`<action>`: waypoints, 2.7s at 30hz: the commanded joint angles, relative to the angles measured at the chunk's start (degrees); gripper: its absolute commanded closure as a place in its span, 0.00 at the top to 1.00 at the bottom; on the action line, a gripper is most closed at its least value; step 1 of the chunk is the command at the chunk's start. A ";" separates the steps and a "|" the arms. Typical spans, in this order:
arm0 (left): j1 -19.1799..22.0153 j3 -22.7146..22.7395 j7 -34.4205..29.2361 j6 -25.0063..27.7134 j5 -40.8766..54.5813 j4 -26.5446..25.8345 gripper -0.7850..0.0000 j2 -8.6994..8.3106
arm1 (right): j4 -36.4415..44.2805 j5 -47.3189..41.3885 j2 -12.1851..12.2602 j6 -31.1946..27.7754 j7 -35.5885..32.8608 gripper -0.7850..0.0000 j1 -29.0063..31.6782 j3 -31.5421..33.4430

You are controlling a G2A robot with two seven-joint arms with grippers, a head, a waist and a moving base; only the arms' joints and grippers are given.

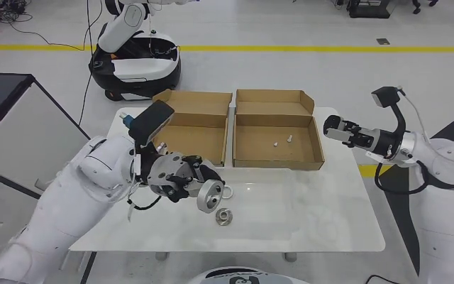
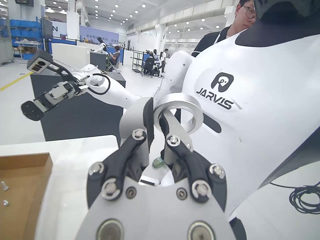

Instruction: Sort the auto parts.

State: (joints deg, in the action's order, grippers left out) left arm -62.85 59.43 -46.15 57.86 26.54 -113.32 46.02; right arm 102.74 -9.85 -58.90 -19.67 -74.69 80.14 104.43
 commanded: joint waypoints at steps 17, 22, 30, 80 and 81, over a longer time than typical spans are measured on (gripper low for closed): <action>-6.22 0.32 0.79 0.14 17.69 0.42 0.00 3.81 | 0.00 -0.01 0.00 0.00 0.00 1.00 0.00 0.00; -7.71 0.80 -0.14 0.14 24.72 -0.75 0.00 5.57 | 0.00 -0.01 0.00 0.00 0.00 1.00 0.00 0.00; -9.35 1.70 -0.15 0.14 29.85 -2.32 0.00 7.73 | 0.00 -0.01 0.00 0.00 0.00 1.00 0.00 0.00; -12.08 7.42 -2.60 -2.31 28.13 1.14 0.00 8.98 | 0.00 -0.01 0.00 0.00 0.00 1.00 0.00 0.00; -12.25 7.60 -3.09 -2.80 27.20 1.53 0.00 8.92 | 0.00 -0.01 0.00 0.00 0.00 1.00 0.00 0.00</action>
State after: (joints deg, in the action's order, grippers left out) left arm -74.92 66.90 -48.84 55.47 54.67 -112.10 55.00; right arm 102.74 -9.85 -58.90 -19.67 -74.69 80.14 104.43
